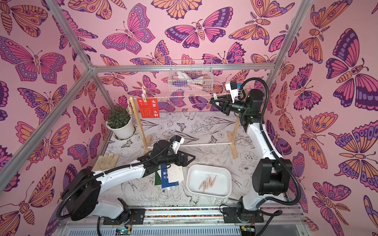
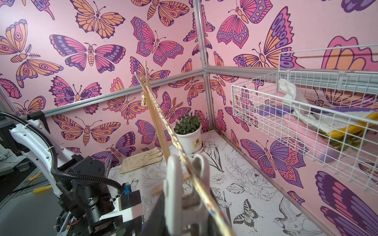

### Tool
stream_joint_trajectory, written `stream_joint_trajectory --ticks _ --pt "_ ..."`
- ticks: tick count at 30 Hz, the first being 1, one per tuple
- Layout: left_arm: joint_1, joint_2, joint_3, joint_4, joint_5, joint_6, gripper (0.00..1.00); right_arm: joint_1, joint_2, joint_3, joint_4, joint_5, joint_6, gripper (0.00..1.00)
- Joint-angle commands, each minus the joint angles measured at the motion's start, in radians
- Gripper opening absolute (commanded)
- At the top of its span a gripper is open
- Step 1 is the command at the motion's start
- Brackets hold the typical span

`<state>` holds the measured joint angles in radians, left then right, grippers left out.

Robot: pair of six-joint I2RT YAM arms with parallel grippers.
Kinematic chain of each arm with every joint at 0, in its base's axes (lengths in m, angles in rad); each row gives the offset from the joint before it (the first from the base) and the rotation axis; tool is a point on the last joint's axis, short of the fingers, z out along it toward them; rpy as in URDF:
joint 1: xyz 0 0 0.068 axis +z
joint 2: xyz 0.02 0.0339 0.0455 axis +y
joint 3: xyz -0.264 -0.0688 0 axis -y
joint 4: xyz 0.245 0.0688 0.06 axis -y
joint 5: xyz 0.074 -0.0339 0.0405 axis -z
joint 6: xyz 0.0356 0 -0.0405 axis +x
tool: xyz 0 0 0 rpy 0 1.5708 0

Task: Remove the postcards from the strings
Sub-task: Remove the clamp from the clothesline.

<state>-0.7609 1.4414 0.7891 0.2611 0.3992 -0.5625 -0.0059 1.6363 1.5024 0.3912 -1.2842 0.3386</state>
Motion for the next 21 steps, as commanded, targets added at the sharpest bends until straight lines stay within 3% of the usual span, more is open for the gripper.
stream_joint_trajectory --ticks 1,12,18,21 --pt "-0.008 0.008 0.018 0.012 -0.007 0.002 0.93 0.006 -0.021 -0.001 -0.014 -0.017 -0.03 0.0" --pt "-0.009 -0.019 0.002 0.027 -0.015 0.008 0.92 0.014 -0.057 -0.052 -0.18 0.034 -0.16 0.0" --pt "-0.01 -0.074 -0.022 0.027 -0.02 0.011 0.92 0.023 -0.156 -0.129 -0.248 0.084 -0.193 0.0" --pt "-0.011 -0.145 -0.038 0.02 -0.036 0.031 0.93 0.051 -0.223 -0.17 -0.396 0.148 -0.267 0.0"
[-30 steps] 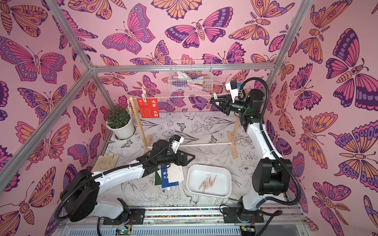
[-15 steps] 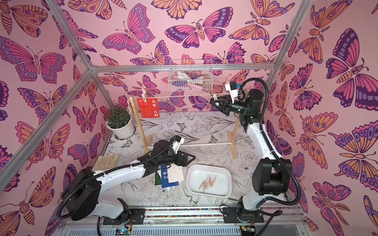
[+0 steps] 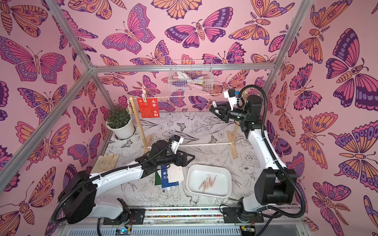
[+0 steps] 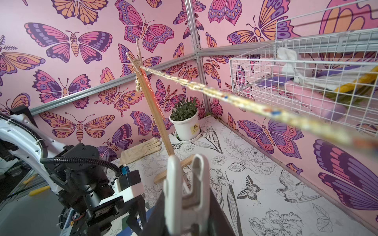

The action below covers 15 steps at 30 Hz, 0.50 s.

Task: Remove the postcards from the strings
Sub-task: Remove the clamp from the clothesline, then place the clamp in the storage box.

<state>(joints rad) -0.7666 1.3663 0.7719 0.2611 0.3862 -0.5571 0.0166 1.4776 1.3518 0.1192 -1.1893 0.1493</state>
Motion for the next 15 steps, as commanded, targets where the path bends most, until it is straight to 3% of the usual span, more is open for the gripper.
stream_joint_trajectory --ticks 1,5,9,15 --pt "-0.005 -0.116 -0.026 0.013 -0.032 0.041 0.93 0.048 -0.092 -0.043 -0.179 0.094 -0.101 0.0" --pt "-0.004 -0.289 -0.046 -0.053 -0.089 0.108 0.97 0.146 -0.213 -0.134 -0.365 0.281 -0.121 0.0" --pt "-0.004 -0.498 -0.052 -0.19 -0.162 0.158 1.0 0.226 -0.393 -0.298 -0.399 0.508 0.066 0.0" --pt "-0.003 -0.785 -0.01 -0.438 -0.248 0.242 1.0 0.404 -0.522 -0.427 -0.677 0.68 0.107 0.0"
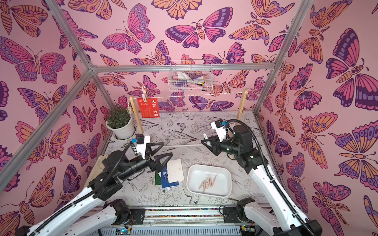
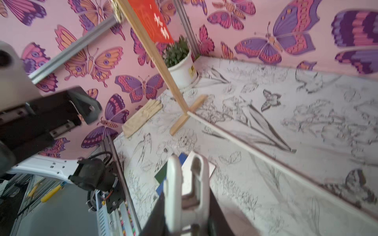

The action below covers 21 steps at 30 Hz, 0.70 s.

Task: Remove the postcards from the strings
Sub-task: Place the clamp in the storage box.

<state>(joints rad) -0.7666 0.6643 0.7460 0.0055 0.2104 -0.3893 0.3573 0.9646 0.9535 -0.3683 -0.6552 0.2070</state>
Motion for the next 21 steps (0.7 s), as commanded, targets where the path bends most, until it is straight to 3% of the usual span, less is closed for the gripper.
stream_joint_trajectory --ticks 1,8,13,15,18,21 --pt "-0.003 -0.113 0.027 -0.219 -0.089 0.085 1.0 0.092 -0.009 -0.036 -0.229 0.169 0.052 0.0" --pt "-0.003 -0.206 0.09 -0.369 -0.195 0.16 1.0 0.305 0.02 -0.104 -0.346 0.406 0.152 0.0" --pt "-0.003 -0.192 0.087 -0.365 -0.254 0.17 1.0 0.378 0.064 -0.135 -0.384 0.465 0.182 0.0" --pt "-0.003 -0.179 0.084 -0.352 -0.276 0.187 1.0 0.388 0.076 -0.157 -0.377 0.465 0.179 0.07" --pt "-0.003 -0.15 0.079 -0.336 -0.306 0.218 1.0 0.39 0.094 -0.153 -0.401 0.485 0.153 0.29" --pt "-0.002 -0.122 0.069 -0.323 -0.33 0.25 1.0 0.39 0.09 -0.127 -0.417 0.493 0.122 0.44"
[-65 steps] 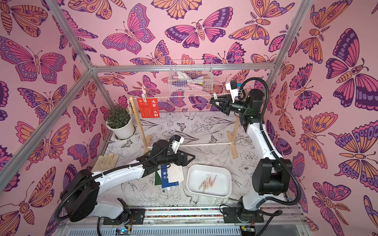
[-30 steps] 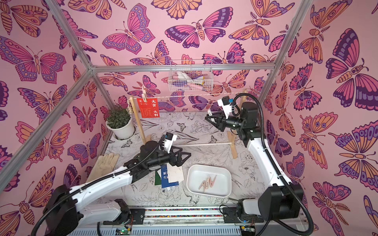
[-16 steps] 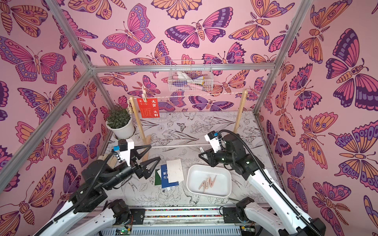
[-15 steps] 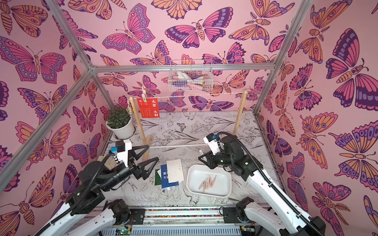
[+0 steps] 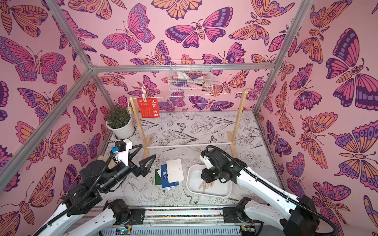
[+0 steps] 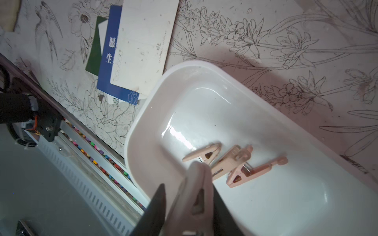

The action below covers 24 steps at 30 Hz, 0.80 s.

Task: Remove the postcards from the strings
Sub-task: Place the clamp in the storage box.

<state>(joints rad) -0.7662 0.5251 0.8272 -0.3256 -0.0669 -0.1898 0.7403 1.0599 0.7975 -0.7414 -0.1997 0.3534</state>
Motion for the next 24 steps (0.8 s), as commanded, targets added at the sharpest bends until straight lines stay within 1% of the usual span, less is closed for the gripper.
stream_joint_trajectory --ticks 1,2,4,6,8,9,12,14,16,17,20,24 --pt "-0.001 0.032 -0.008 0.007 -0.065 0.06 1.0 0.008 -0.011 0.041 -0.05 0.04 -0.03 0.49" --pt "0.002 0.045 0.001 0.001 -0.072 0.069 1.0 0.007 -0.017 0.054 -0.057 0.039 -0.039 0.53" --pt "0.015 0.076 0.037 -0.023 -0.074 0.081 1.0 0.008 -0.033 0.082 -0.076 0.052 -0.05 0.57" --pt "0.037 0.111 0.094 -0.068 -0.043 0.113 1.0 0.006 -0.055 0.111 -0.089 0.063 -0.055 0.58" --pt "0.082 0.152 0.18 -0.136 0.007 0.157 1.0 0.008 -0.081 0.147 -0.085 0.057 -0.057 0.58" --pt "0.108 0.172 0.221 -0.166 0.041 0.178 1.0 0.007 -0.094 0.166 -0.071 0.031 -0.059 0.57" --pt "0.233 0.225 0.328 -0.225 0.193 0.224 1.0 0.008 -0.124 0.257 0.025 -0.083 -0.062 0.56" --pt "0.269 0.254 0.37 -0.237 0.257 0.248 1.0 0.008 -0.105 0.367 0.093 -0.167 -0.089 0.55" --pt "0.293 0.27 0.366 -0.226 0.302 0.246 1.0 0.007 -0.072 0.463 0.189 -0.263 -0.118 0.55" --pt "0.314 0.27 0.35 -0.211 0.317 0.225 1.0 0.007 -0.05 0.504 0.251 -0.31 -0.132 0.56" --pt "0.362 0.234 0.259 -0.148 0.315 0.129 1.0 0.007 0.017 0.606 0.431 -0.344 -0.136 0.58" --pt "0.378 0.163 0.134 -0.083 0.27 0.027 1.0 0.008 0.124 0.685 0.681 -0.355 -0.131 0.6"
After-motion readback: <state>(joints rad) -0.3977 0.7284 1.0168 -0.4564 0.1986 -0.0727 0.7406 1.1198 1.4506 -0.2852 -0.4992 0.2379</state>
